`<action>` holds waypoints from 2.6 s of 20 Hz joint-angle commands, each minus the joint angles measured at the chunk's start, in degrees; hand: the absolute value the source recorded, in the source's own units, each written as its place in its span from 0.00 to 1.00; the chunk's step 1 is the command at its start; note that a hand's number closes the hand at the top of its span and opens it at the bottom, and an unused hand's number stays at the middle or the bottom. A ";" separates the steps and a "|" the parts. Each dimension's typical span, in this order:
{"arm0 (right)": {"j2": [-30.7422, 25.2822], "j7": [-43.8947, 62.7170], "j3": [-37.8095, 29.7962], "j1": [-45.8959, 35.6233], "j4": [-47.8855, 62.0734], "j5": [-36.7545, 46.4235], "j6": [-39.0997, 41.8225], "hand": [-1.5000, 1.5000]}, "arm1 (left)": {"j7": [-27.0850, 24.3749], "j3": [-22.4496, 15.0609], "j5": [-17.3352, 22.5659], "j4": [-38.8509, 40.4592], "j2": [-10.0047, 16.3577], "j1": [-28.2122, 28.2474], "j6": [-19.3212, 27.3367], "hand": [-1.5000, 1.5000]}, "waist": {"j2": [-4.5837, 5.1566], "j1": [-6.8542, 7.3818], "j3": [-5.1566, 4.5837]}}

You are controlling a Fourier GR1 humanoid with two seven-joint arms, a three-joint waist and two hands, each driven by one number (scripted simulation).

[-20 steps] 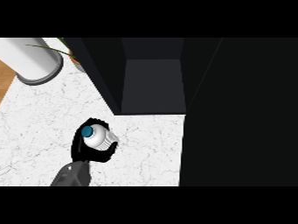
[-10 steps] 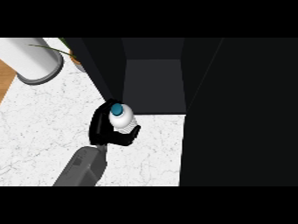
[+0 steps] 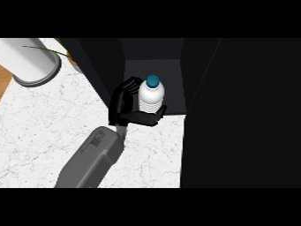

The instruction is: Pick up the bottled water, place it into the cabinet and close the cabinet

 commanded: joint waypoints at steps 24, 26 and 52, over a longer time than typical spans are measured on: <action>-0.62 -1.41 -6.61 -0.70 -2.40 -8.01 5.39 0.00 | -0.96 6.31 3.75 41.11 1.77 -30.57 13.56 1.00 | 1.54 -3.18 -0.09; -0.41 -1.92 -5.39 -1.29 -1.26 -6.28 5.85 0.00 | -4.68 7.39 4.15 42.70 2.00 -27.83 12.59 1.00 | 1.82 -3.20 -0.13; -1.93 -0.09 -7.21 -1.12 -2.26 -9.59 9.36 0.00 | -12.83 10.35 3.34 43.44 2.86 -38.41 1.71 0.00 | 1.70 -2.33 -0.12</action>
